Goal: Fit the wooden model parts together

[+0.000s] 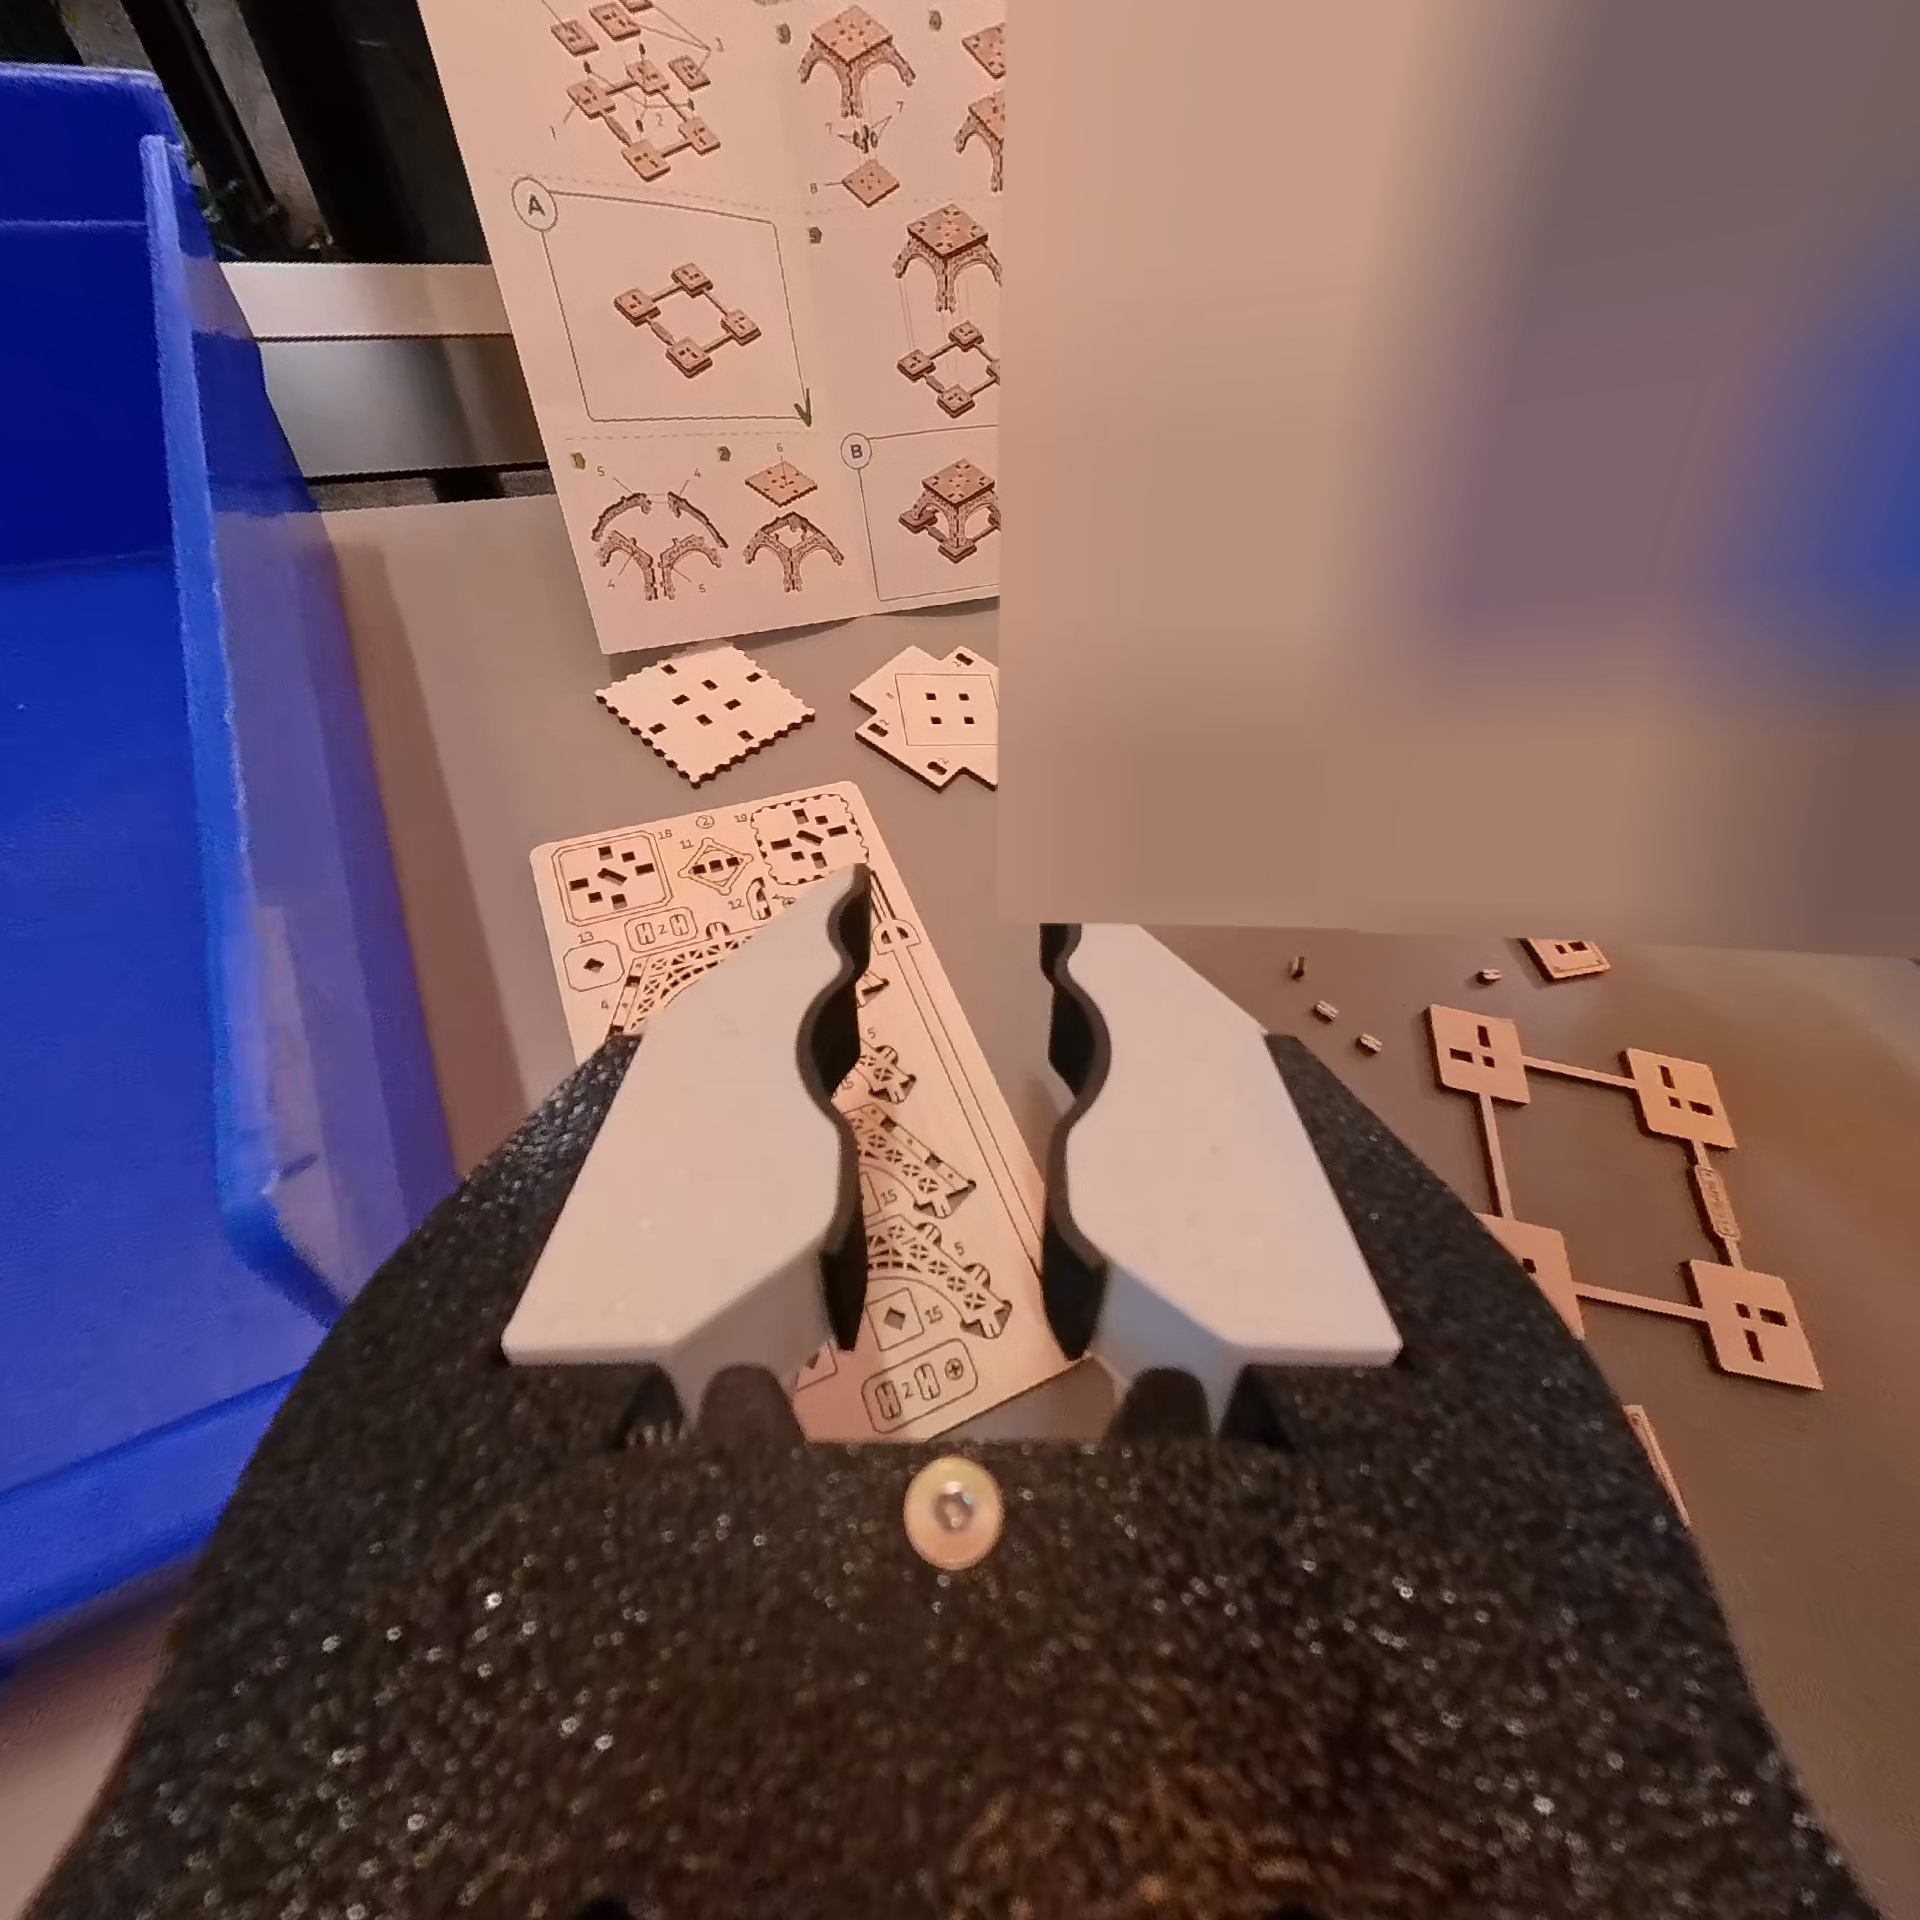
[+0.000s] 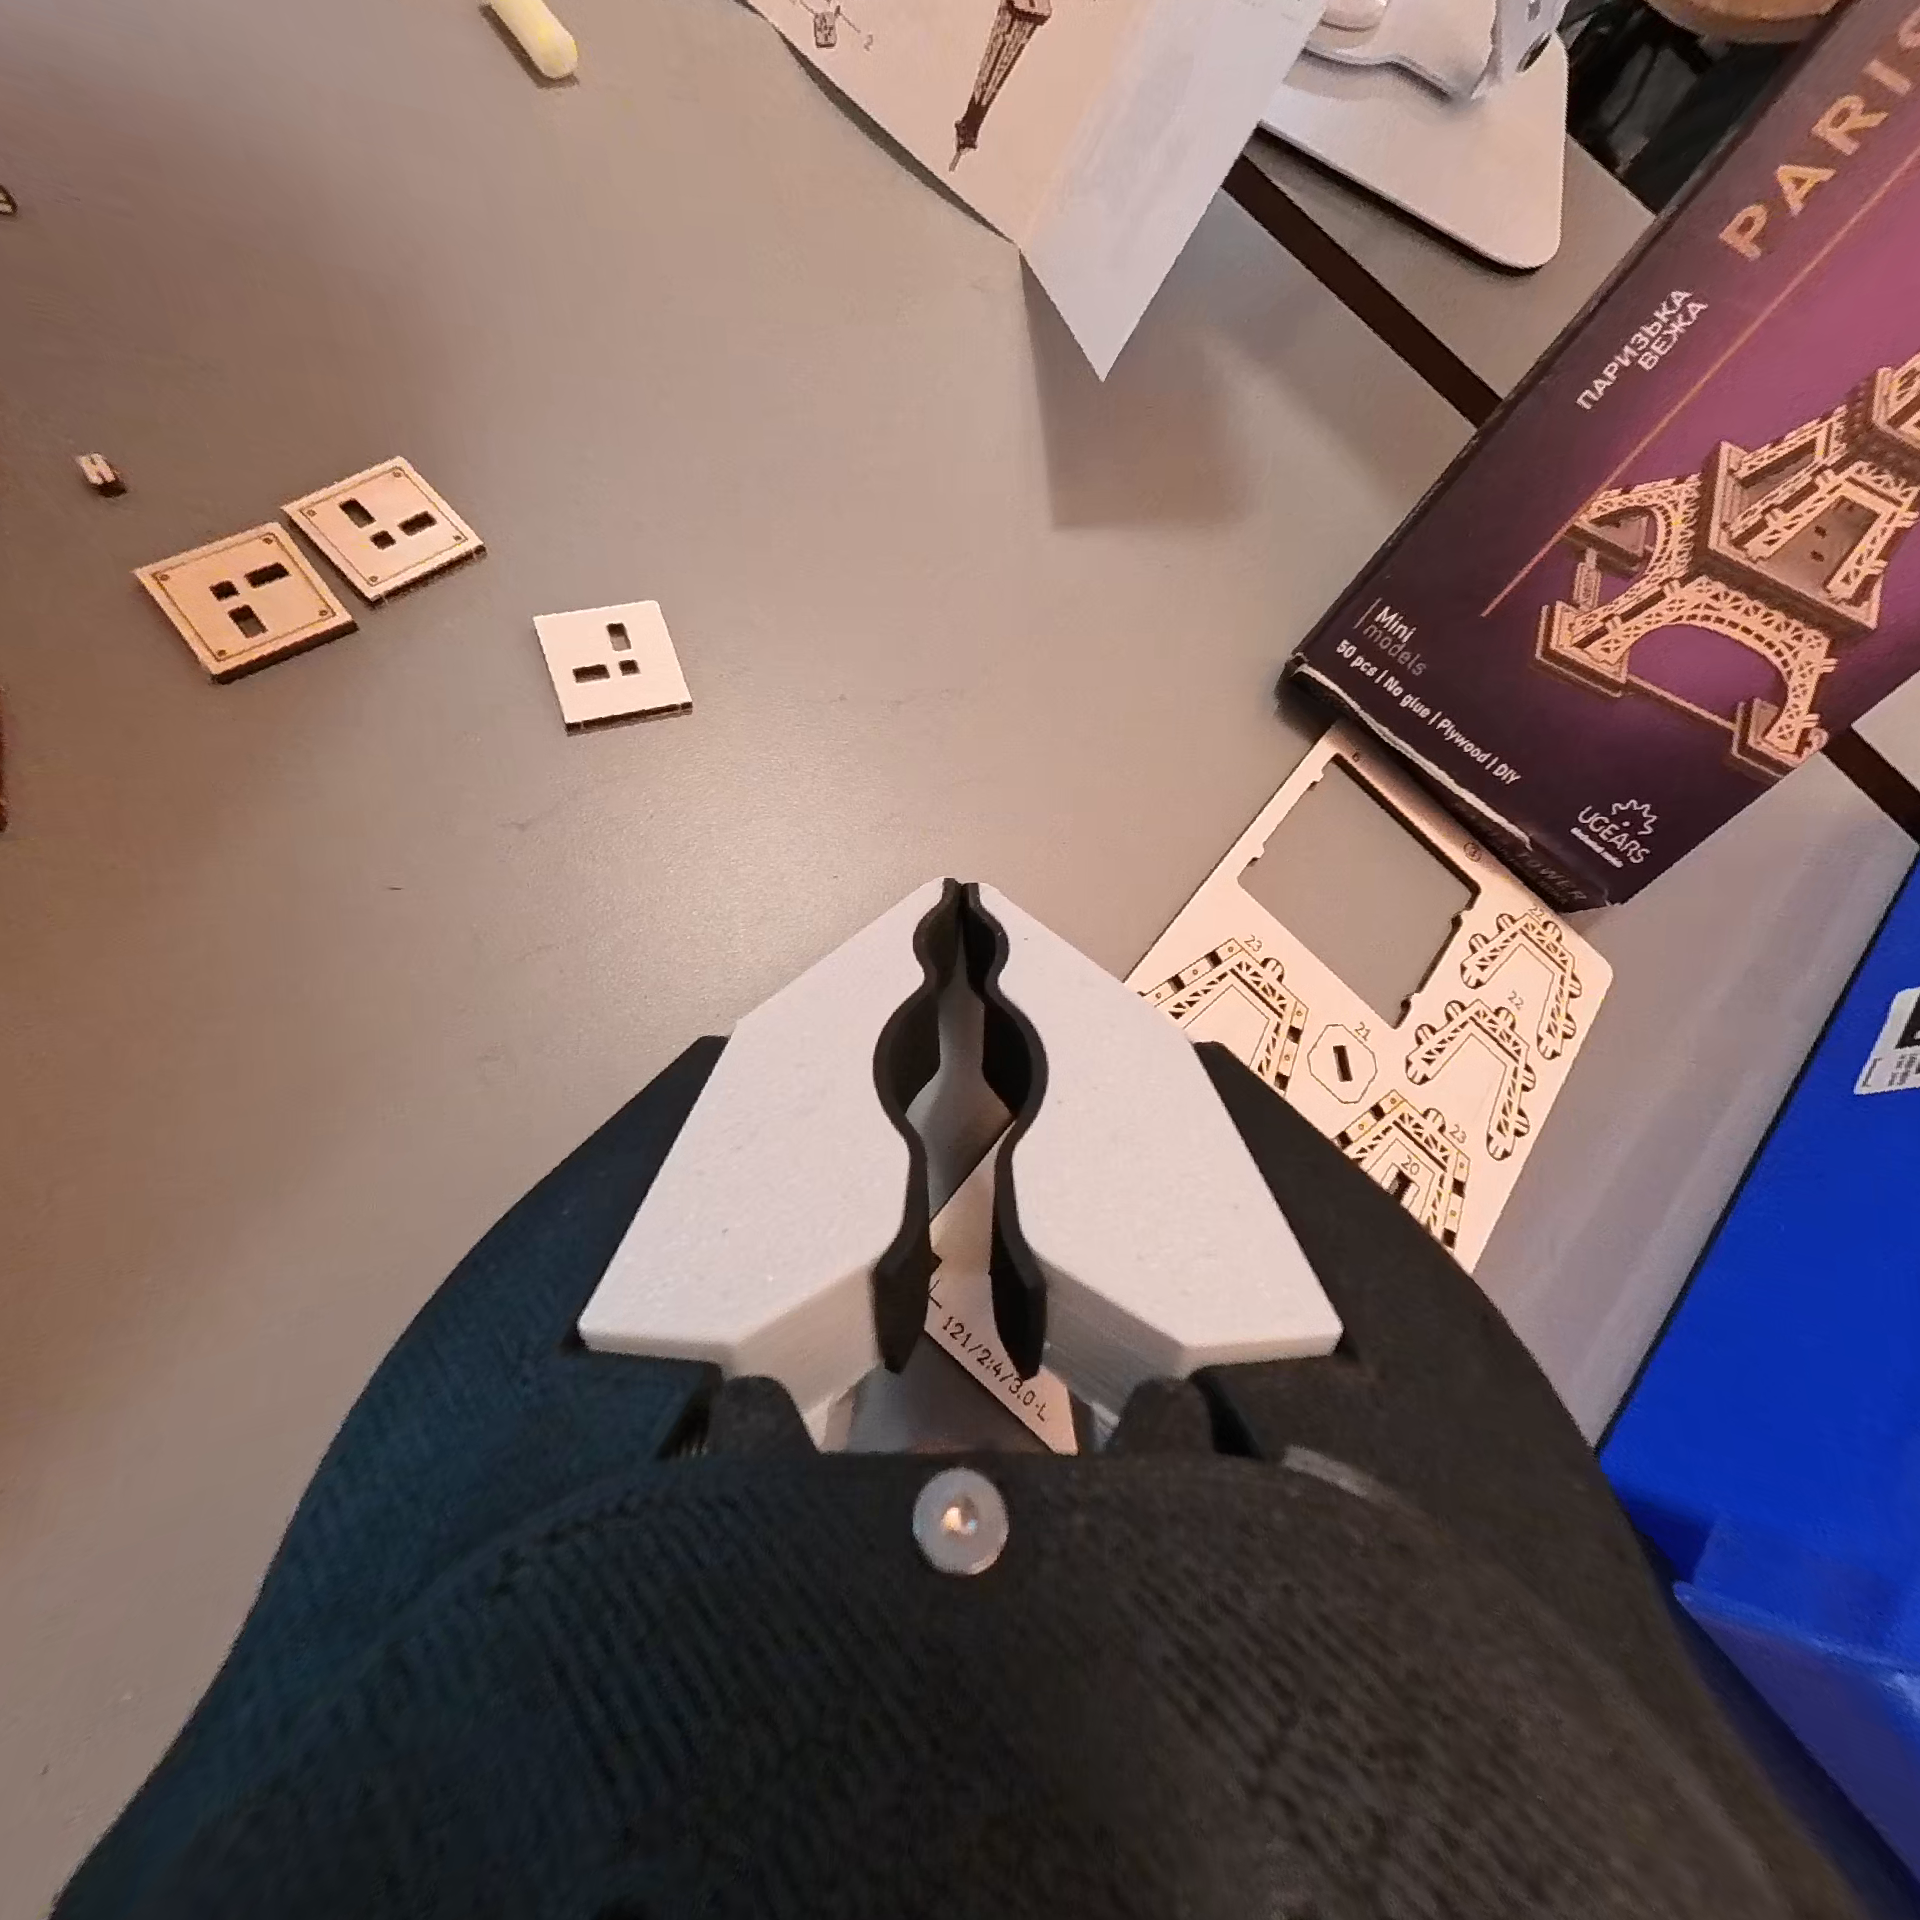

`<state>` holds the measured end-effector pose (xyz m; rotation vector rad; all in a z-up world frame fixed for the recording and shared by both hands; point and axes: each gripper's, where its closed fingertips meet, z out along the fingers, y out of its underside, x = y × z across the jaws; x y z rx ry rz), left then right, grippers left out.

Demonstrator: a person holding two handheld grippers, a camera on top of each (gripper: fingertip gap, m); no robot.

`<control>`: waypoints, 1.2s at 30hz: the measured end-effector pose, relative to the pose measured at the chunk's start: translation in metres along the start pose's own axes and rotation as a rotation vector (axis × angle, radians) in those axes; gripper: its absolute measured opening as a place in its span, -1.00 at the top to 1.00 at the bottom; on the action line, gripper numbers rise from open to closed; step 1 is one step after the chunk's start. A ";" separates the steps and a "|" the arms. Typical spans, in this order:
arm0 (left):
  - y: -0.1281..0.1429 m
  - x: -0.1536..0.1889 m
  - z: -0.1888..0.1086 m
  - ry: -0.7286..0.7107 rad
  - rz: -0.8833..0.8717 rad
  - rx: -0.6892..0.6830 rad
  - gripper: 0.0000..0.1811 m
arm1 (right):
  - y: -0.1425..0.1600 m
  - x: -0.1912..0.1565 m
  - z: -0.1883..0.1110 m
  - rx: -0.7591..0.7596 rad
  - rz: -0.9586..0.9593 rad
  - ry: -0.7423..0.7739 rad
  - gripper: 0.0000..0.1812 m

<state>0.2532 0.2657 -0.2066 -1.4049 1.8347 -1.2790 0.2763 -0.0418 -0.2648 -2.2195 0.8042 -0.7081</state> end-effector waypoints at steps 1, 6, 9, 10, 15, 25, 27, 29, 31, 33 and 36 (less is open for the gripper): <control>0.000 0.000 0.000 0.000 0.002 -0.001 0.67 | 0.000 0.000 0.000 0.000 -0.002 0.002 1.00; -0.001 0.003 0.000 0.003 0.008 0.005 0.68 | 0.000 0.000 0.000 0.002 -0.014 0.012 1.00; -0.001 0.003 0.000 0.002 0.011 0.002 0.68 | -0.001 0.000 0.000 0.003 -0.020 0.014 1.00; -0.001 0.003 0.000 0.003 0.011 0.004 0.68 | -0.001 0.000 -0.001 0.003 -0.021 0.015 1.00; -0.003 0.004 -0.001 -0.006 0.026 0.014 0.69 | -0.001 -0.001 -0.001 0.005 -0.033 0.023 1.00; 0.000 0.013 0.002 0.013 0.082 0.003 0.70 | -0.003 -0.001 0.000 0.016 -0.096 0.064 1.00; -0.002 0.024 0.001 0.052 0.105 0.014 0.70 | -0.004 -0.001 0.000 0.017 -0.103 0.068 1.00; -0.007 0.037 -0.001 0.092 0.151 0.038 0.74 | -0.004 -0.001 0.000 0.018 -0.108 0.072 1.00; -0.005 0.053 -0.002 0.149 0.219 0.036 0.81 | -0.004 -0.001 0.000 0.019 -0.114 0.075 1.00; 0.005 0.070 0.001 0.214 0.268 -0.010 0.84 | -0.004 -0.001 0.000 0.020 -0.114 0.072 1.00; 0.033 0.097 0.005 0.350 0.301 -0.151 0.82 | -0.004 -0.002 0.000 0.021 -0.114 0.064 1.00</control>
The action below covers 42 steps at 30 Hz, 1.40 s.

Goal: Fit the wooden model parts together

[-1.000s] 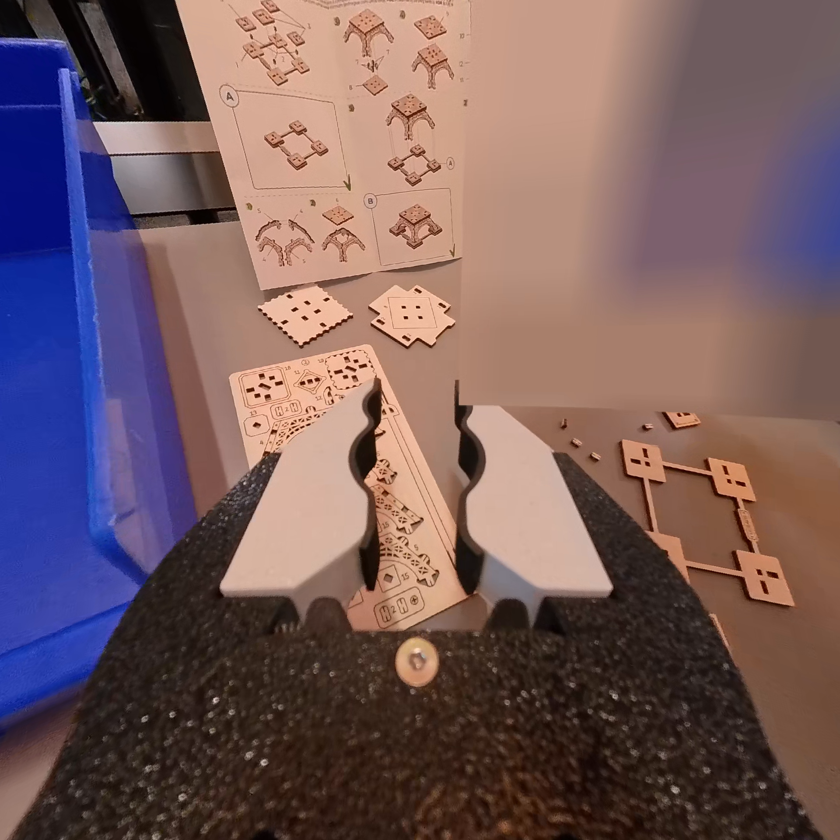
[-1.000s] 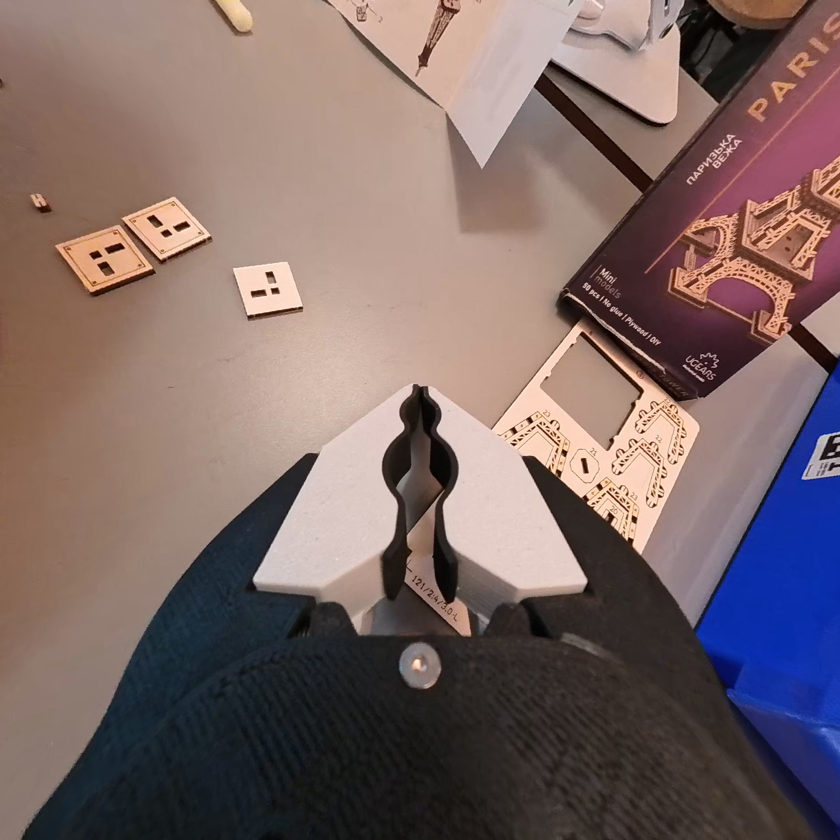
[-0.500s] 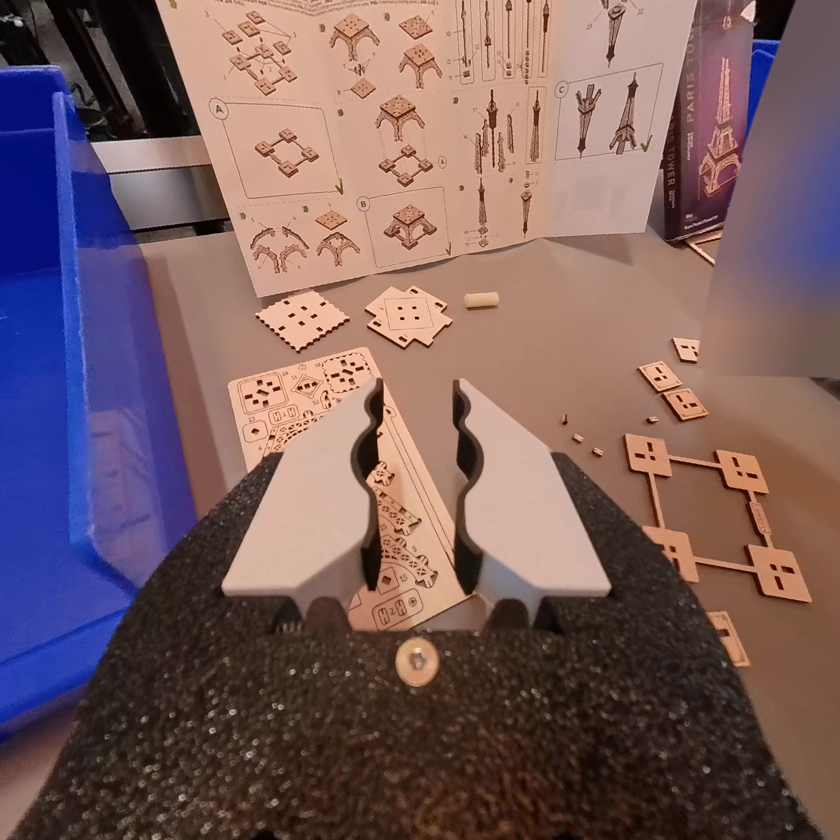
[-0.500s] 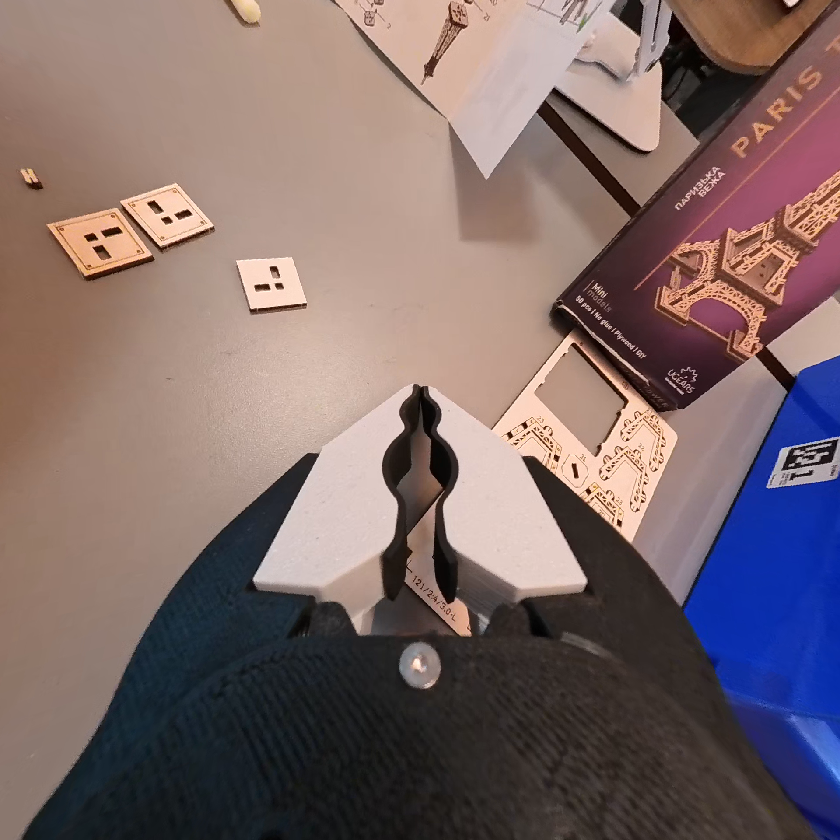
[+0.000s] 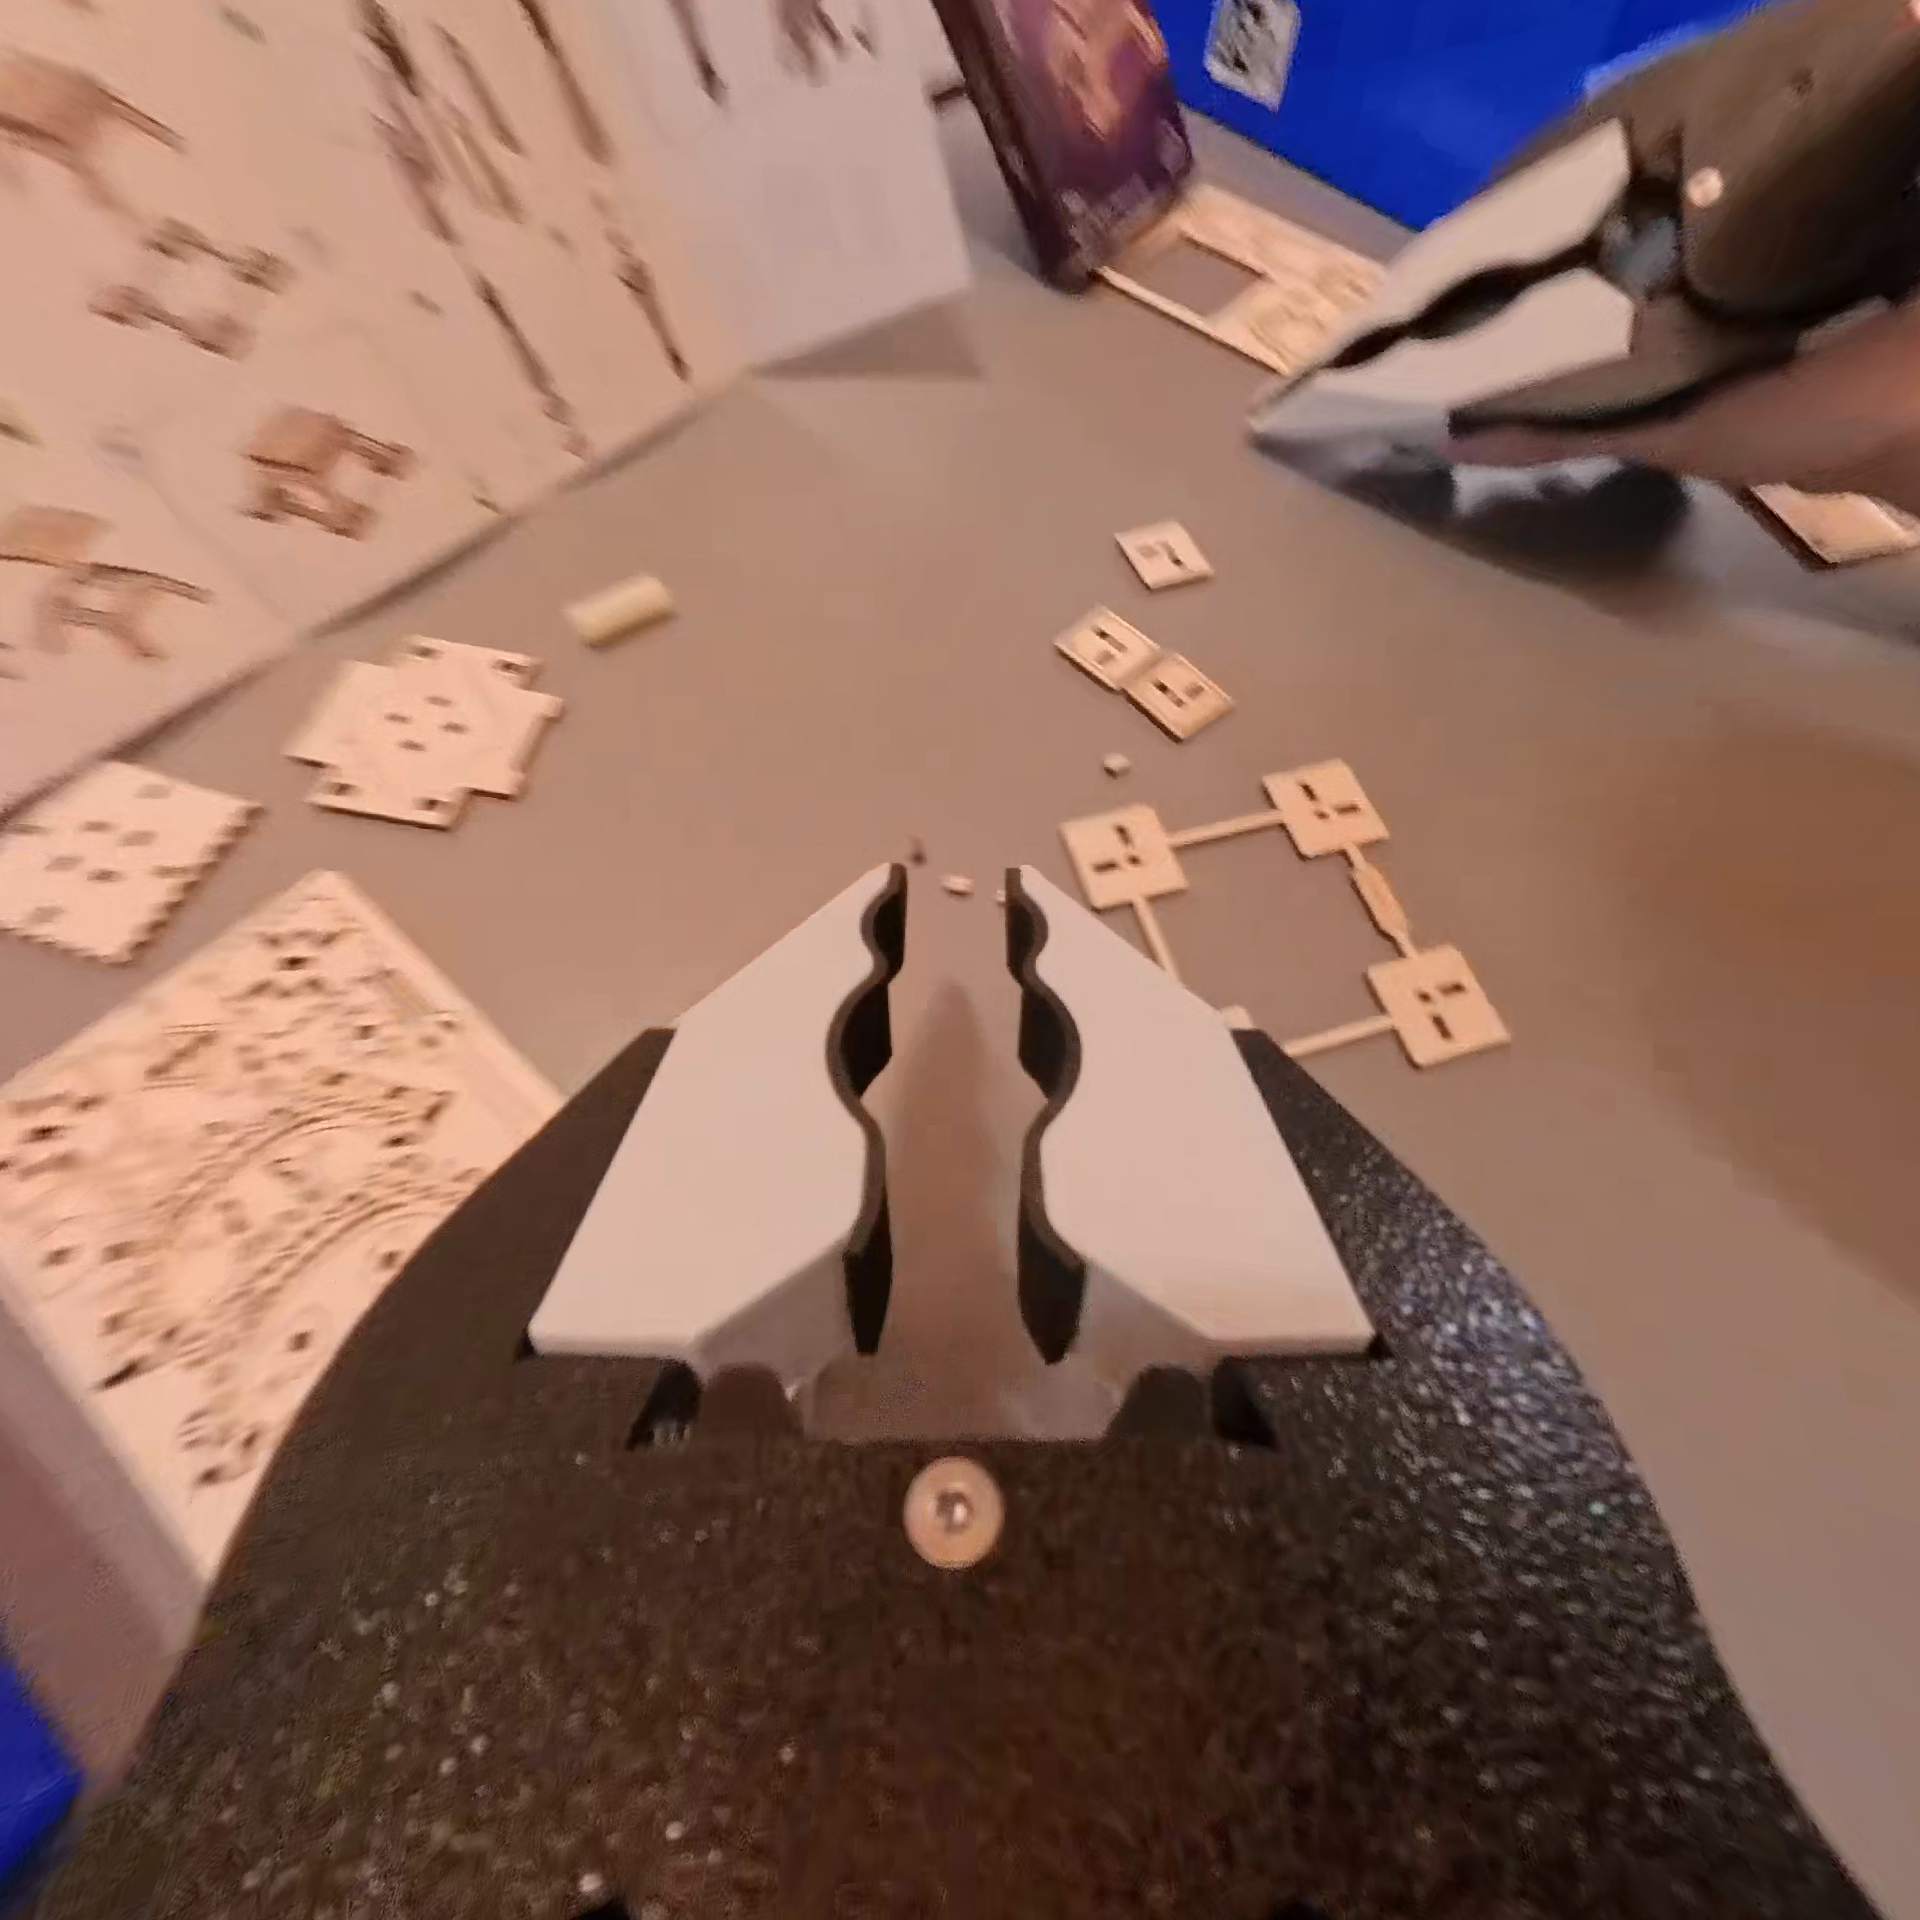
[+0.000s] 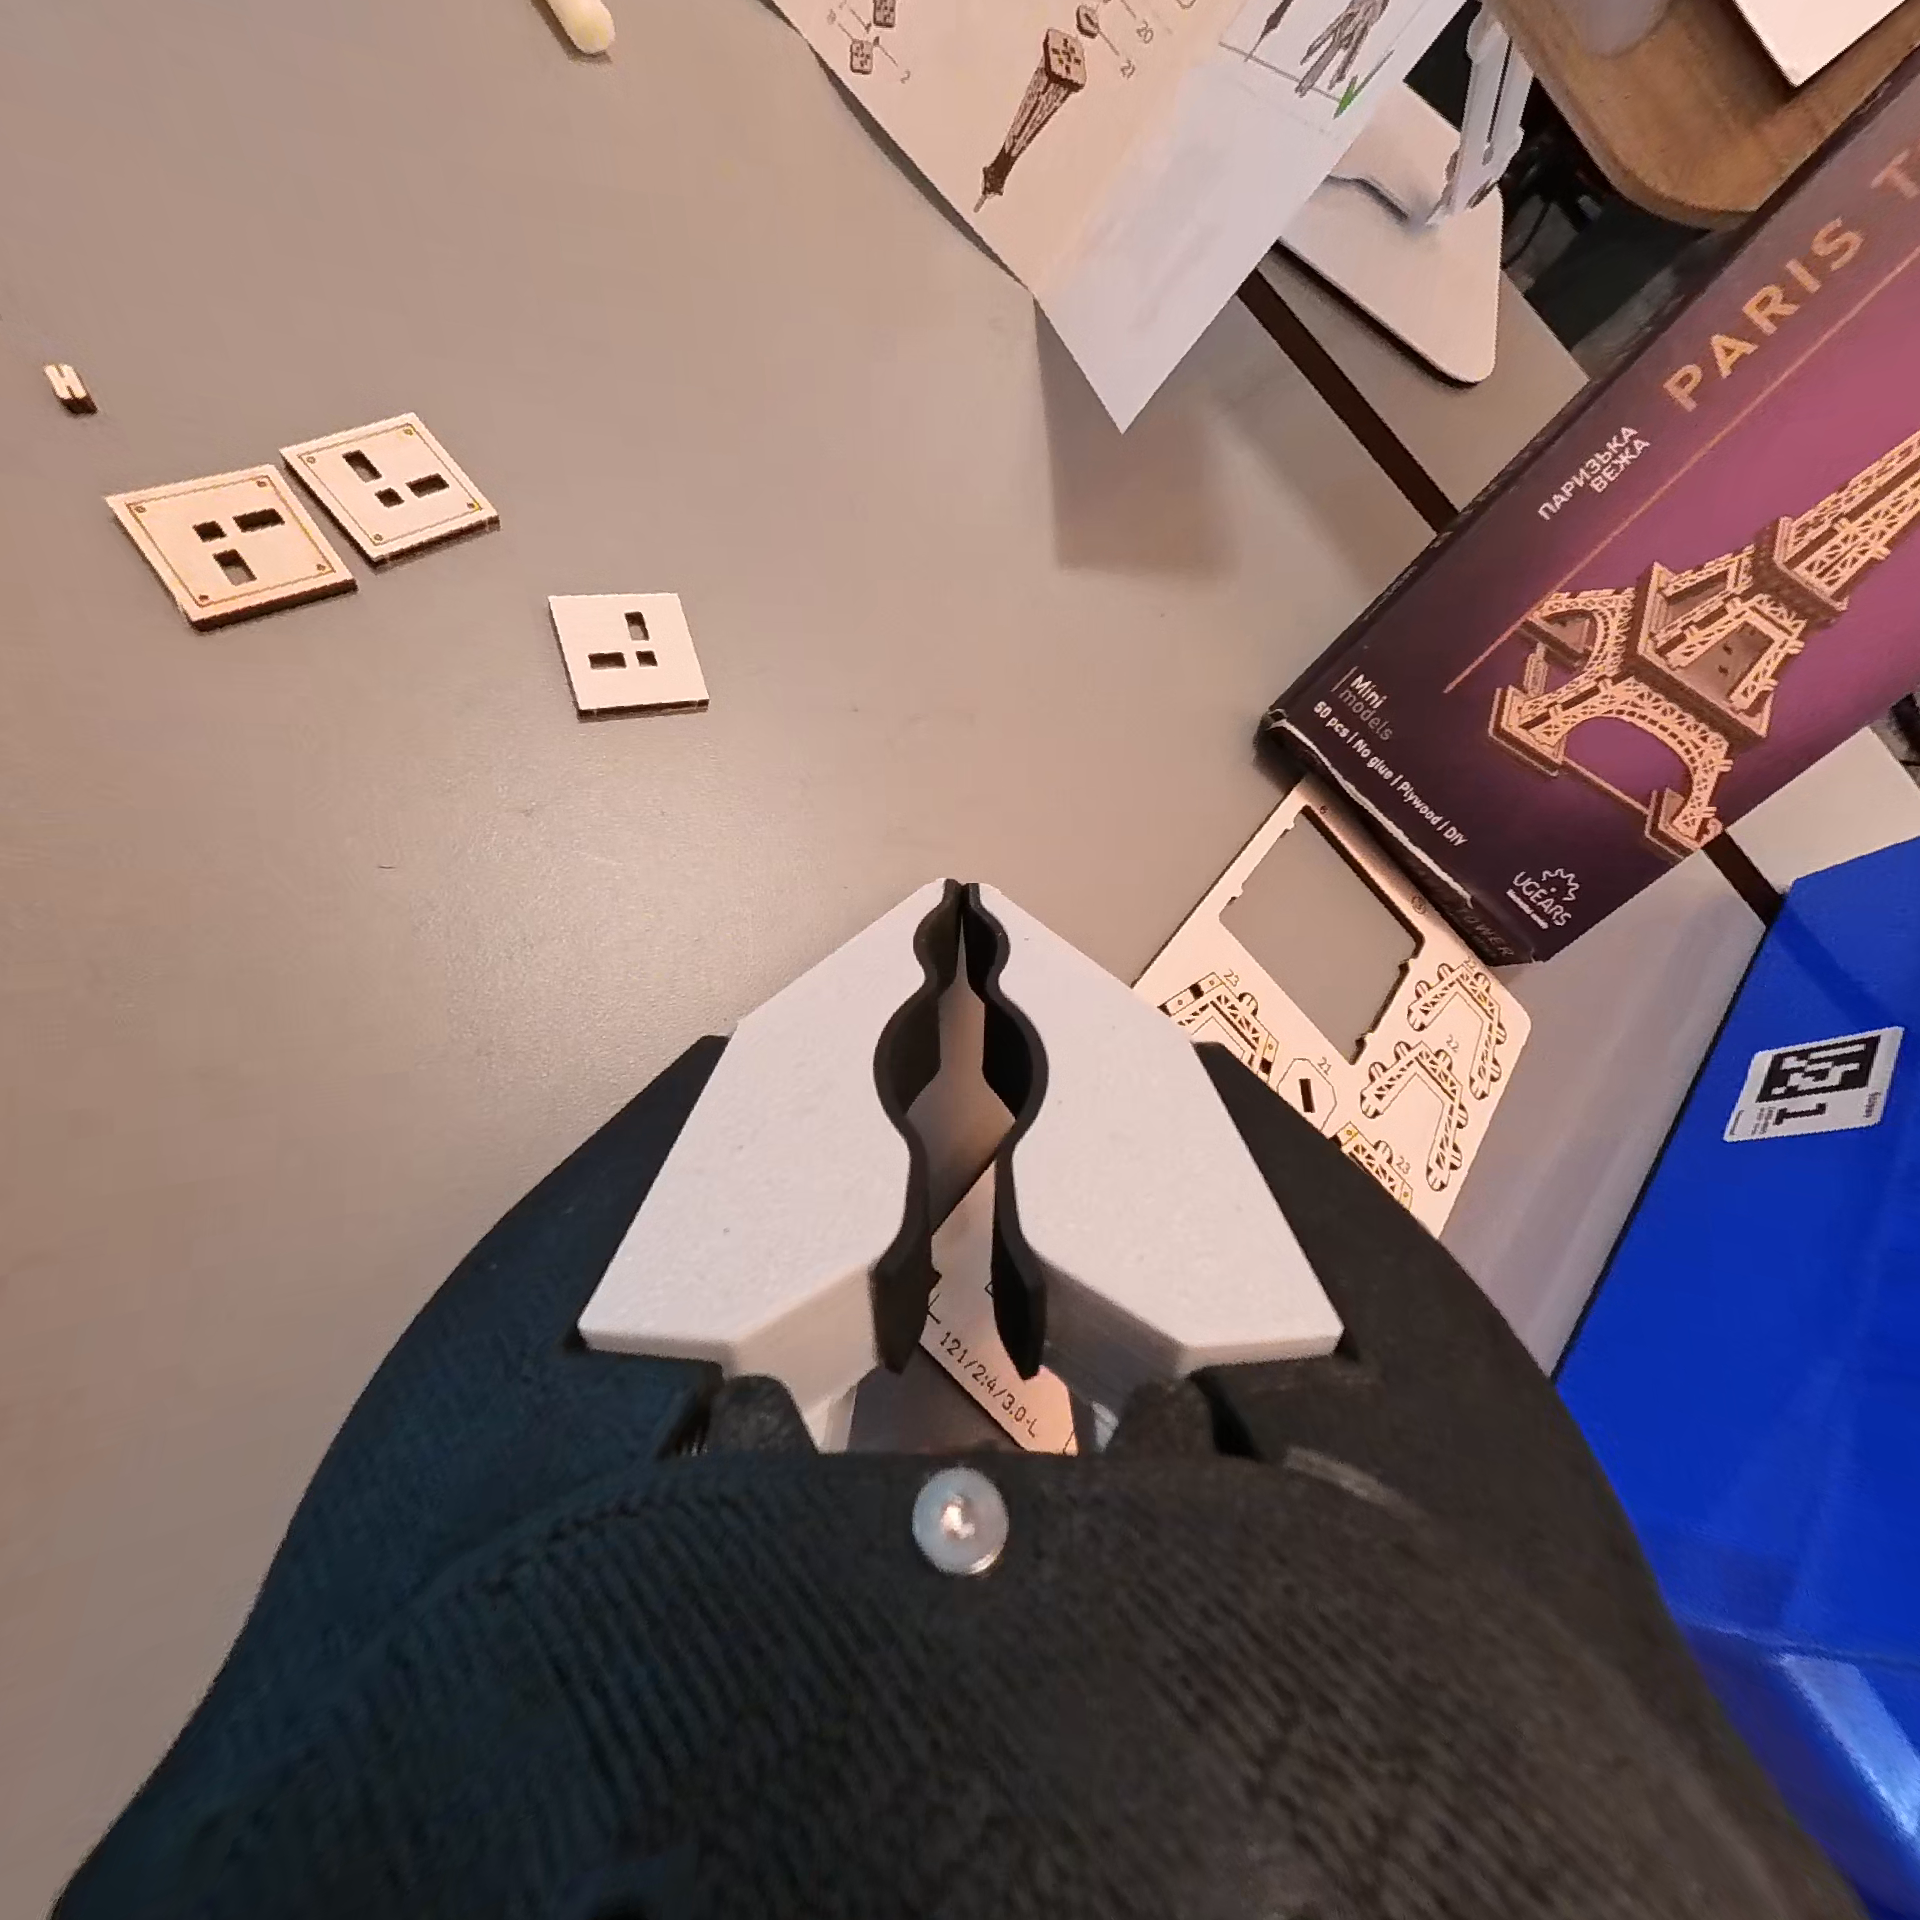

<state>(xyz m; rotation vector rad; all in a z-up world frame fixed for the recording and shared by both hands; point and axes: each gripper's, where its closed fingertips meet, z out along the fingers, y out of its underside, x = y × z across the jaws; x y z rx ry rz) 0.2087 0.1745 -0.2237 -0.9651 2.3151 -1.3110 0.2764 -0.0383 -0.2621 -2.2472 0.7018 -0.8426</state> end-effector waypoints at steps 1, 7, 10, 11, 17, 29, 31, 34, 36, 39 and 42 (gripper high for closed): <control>0.005 0.007 0.004 0.035 -0.001 -0.032 0.81 | 0.000 0.000 0.000 0.002 -0.004 -0.001 1.00; 0.014 0.017 0.022 0.058 0.037 -0.150 0.84 | -0.001 -0.001 -0.001 0.009 -0.047 0.023 1.00; 0.018 0.013 0.028 0.032 0.075 -0.228 0.88 | -0.001 0.000 -0.001 0.011 -0.055 0.028 1.00; 0.018 0.014 0.030 0.033 0.078 -0.232 0.90 | -0.001 -0.001 -0.001 0.014 -0.059 0.028 1.00; 0.027 0.015 0.039 0.010 0.034 -0.296 0.89 | -0.002 -0.001 -0.001 0.021 -0.081 0.040 1.00; -0.025 0.037 0.021 0.005 0.178 0.017 0.97 | -0.008 0.005 -0.014 0.034 -0.111 0.066 0.57; -0.050 0.060 0.010 0.027 0.296 0.170 0.96 | -0.033 -0.005 -0.030 0.158 -0.055 -0.008 0.57; -0.083 0.093 -0.011 -0.048 0.563 0.407 0.97 | -0.083 -0.071 -0.070 0.420 0.218 -0.549 0.57; -0.092 0.108 -0.019 -0.146 0.738 0.481 0.97 | -0.109 -0.094 -0.102 0.557 0.412 -0.872 0.60; -0.096 0.123 -0.021 -0.275 0.954 0.519 0.97 | -0.126 -0.102 -0.135 0.674 0.551 -1.143 0.84; -0.096 0.132 -0.020 -0.370 1.110 0.529 0.97 | -0.131 -0.108 -0.142 0.703 0.570 -1.197 0.90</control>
